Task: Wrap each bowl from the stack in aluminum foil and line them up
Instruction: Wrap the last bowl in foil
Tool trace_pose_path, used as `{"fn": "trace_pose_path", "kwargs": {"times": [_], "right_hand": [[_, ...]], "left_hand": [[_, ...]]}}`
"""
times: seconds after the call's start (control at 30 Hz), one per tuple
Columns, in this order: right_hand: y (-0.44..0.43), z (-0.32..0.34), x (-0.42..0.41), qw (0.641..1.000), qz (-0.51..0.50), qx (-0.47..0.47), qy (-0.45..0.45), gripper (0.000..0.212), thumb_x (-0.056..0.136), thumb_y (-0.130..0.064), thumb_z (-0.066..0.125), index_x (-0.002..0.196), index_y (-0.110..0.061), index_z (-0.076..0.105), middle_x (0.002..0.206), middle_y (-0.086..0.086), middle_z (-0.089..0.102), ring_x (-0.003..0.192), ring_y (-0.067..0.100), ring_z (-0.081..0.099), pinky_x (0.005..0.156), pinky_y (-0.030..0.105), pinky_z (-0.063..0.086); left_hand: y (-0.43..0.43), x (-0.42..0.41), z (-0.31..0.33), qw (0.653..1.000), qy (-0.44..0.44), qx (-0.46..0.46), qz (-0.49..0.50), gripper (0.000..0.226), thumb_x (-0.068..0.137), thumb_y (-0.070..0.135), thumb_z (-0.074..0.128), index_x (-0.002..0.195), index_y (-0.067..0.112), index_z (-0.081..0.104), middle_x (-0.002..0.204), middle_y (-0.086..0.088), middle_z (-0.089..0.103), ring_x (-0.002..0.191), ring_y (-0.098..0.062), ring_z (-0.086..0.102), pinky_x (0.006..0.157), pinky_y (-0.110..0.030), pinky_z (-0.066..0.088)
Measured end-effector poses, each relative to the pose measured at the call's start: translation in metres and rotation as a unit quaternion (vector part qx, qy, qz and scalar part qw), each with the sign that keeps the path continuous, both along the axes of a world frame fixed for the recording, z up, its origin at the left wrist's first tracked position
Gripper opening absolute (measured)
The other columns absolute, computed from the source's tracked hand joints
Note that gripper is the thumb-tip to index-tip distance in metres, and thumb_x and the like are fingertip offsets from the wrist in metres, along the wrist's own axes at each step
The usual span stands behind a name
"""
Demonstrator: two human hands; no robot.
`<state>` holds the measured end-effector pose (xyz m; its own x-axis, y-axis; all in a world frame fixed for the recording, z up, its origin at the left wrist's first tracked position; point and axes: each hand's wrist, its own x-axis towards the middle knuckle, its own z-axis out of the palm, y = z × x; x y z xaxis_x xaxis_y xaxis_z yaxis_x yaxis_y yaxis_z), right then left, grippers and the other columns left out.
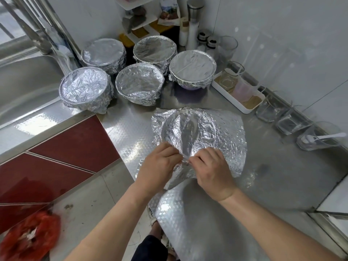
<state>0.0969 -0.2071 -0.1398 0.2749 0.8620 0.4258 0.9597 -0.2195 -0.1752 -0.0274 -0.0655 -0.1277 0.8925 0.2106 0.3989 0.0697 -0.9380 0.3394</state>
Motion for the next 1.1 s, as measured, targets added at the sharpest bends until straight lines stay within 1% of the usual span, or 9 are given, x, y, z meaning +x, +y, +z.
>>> {"fn": "trace_pose_path", "kwargs": {"times": [0.07,0.23,0.33,0.4,0.57,0.7,0.8,0.9,1.1], "right_hand": [[0.004,0.006,-0.006,0.999,-0.010,-0.015,0.033,0.003,0.086,-0.013,0.070,0.086,-0.015,0.068,0.083,-0.001,0.058,0.078,0.022,0.053,0.071,0.033,0.040],[0.003,0.024,0.010,0.989,-0.005,-0.013,0.148,0.031,0.091,-0.028,0.047,0.108,-0.016,0.070,0.112,-0.001,0.065,0.104,0.022,0.059,0.083,0.040,0.047],[-0.002,0.020,0.023,0.986,0.028,-0.102,0.130,0.042,0.098,-0.033,0.039,0.129,-0.017,0.061,0.137,0.001,0.057,0.131,0.021,0.049,0.103,0.042,0.040],[-0.005,0.014,0.027,0.982,0.052,-0.147,0.108,0.044,0.099,-0.034,0.034,0.132,-0.018,0.059,0.141,-0.001,0.054,0.135,0.019,0.045,0.107,0.043,0.038],[-0.009,0.008,0.034,0.976,0.073,-0.182,0.091,0.047,0.101,-0.037,0.030,0.136,-0.019,0.055,0.145,-0.004,0.049,0.138,0.017,0.041,0.110,0.038,0.026],[-0.009,0.011,0.026,0.983,0.076,-0.152,0.068,0.050,0.103,-0.038,0.026,0.133,-0.015,0.058,0.140,0.001,0.054,0.133,0.020,0.048,0.107,0.033,0.027],[-0.008,0.008,0.017,0.992,0.065,-0.083,0.075,0.040,0.099,-0.034,0.040,0.120,-0.014,0.068,0.128,0.003,0.065,0.121,0.022,0.058,0.100,0.034,0.035],[-0.003,0.008,0.013,0.990,0.023,-0.002,0.140,0.028,0.092,-0.031,0.053,0.103,-0.016,0.074,0.109,-0.003,0.071,0.104,0.020,0.062,0.089,0.033,0.042],[0.001,0.007,0.010,0.997,0.040,-0.012,0.070,0.012,0.084,-0.018,0.073,0.095,-0.015,0.071,0.096,-0.003,0.064,0.089,0.019,0.056,0.080,0.031,0.041]], "left_hand": [[0.006,-0.003,0.002,1.000,0.005,-0.003,0.015,0.013,0.084,0.012,0.063,0.087,0.010,0.076,0.088,-0.001,0.068,0.094,-0.019,0.054,0.078,-0.027,0.048],[0.011,-0.010,0.008,0.996,0.026,-0.037,0.083,0.020,0.087,0.013,0.059,0.098,0.014,0.076,0.101,-0.001,0.068,0.100,-0.024,0.058,0.075,-0.037,0.055],[-0.002,-0.003,0.010,0.998,0.031,-0.047,0.028,0.024,0.090,0.027,0.057,0.099,0.015,0.076,0.099,0.000,0.068,0.095,-0.022,0.058,0.075,-0.032,0.053],[-0.006,0.002,0.008,0.998,0.036,-0.057,0.008,0.025,0.090,0.030,0.057,0.098,0.015,0.077,0.096,0.000,0.069,0.089,-0.021,0.059,0.072,-0.032,0.053],[0.000,0.003,0.004,0.997,0.040,-0.066,0.014,0.014,0.087,0.022,0.068,0.095,0.017,0.078,0.092,0.002,0.070,0.083,-0.021,0.059,0.068,-0.032,0.051],[0.007,-0.001,0.006,0.995,0.047,-0.074,0.045,0.015,0.079,0.009,0.078,0.093,0.015,0.078,0.092,0.001,0.071,0.088,-0.023,0.062,0.071,-0.034,0.054],[0.011,-0.002,0.008,0.993,0.040,-0.090,0.063,0.013,0.084,0.011,0.072,0.095,0.014,0.078,0.095,0.000,0.071,0.093,-0.022,0.062,0.077,-0.034,0.055],[0.006,0.000,0.008,0.992,0.043,-0.111,0.048,0.022,0.088,0.031,0.063,0.094,0.017,0.078,0.096,0.003,0.069,0.093,-0.019,0.061,0.076,-0.034,0.055],[0.005,0.004,0.003,0.996,0.034,-0.075,0.030,0.031,0.089,0.037,0.055,0.091,0.018,0.079,0.089,0.003,0.069,0.085,-0.020,0.059,0.067,-0.034,0.053]]}}
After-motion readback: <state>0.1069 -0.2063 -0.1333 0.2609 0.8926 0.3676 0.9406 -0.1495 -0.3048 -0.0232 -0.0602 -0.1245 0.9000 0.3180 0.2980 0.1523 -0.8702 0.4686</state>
